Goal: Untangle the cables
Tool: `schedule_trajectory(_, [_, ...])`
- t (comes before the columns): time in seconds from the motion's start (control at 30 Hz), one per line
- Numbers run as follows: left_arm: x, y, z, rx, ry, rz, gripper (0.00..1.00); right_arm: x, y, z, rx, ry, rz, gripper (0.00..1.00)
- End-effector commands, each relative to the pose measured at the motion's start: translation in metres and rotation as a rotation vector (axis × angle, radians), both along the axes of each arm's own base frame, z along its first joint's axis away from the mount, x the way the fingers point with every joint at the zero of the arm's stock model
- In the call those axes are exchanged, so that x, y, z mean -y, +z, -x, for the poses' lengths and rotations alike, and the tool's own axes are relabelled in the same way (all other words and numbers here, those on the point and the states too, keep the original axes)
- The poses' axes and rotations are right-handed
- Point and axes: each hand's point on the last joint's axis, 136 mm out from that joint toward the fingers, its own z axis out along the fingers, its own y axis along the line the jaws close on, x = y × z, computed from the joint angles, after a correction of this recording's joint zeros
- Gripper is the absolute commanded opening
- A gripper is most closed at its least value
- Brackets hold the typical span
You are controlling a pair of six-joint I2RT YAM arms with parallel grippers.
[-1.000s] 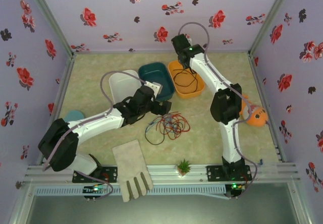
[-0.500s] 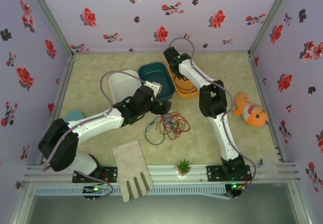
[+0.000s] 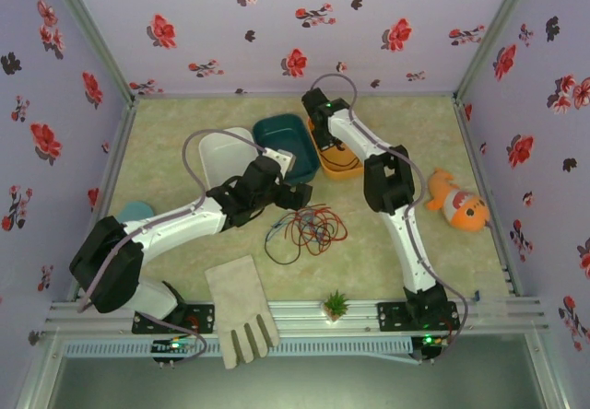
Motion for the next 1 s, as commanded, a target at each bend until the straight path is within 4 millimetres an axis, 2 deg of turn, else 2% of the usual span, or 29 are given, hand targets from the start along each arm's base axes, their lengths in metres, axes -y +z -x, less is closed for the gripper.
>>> schedule_trajectory(0.0, [0.000,-0.001,-0.002,-0.020,0.011,0.016,1.00,-0.001,-0.013,0.009,-0.081,-0.035,-0.077,0.02])
schedule_trajectory(0.13, [-0.001,-0.002,-0.001,-0.024,0.009,0.016,1.00,0.001,-0.010,0.011,-0.091,-0.045,-0.083,0.14])
schedule_trajectory(0.3, [0.000,-0.001,0.000,-0.025,0.007,0.016,1.00,0.000,0.026,0.008,-0.032,-0.048,-0.108,0.30])
schedule_trajectory(0.57, [0.000,0.000,-0.001,-0.023,0.008,0.018,1.00,0.003,0.097,0.007,0.099,-0.066,-0.146,0.38])
schedule_trajectory(0.7, [0.001,0.001,-0.002,-0.021,0.007,0.019,1.00,0.012,0.115,0.011,0.134,-0.092,-0.127,0.44])
schedule_trajectory(0.97, [0.002,0.000,-0.003,-0.023,0.005,0.013,1.00,0.024,0.141,0.026,0.179,-0.151,-0.114,0.44])
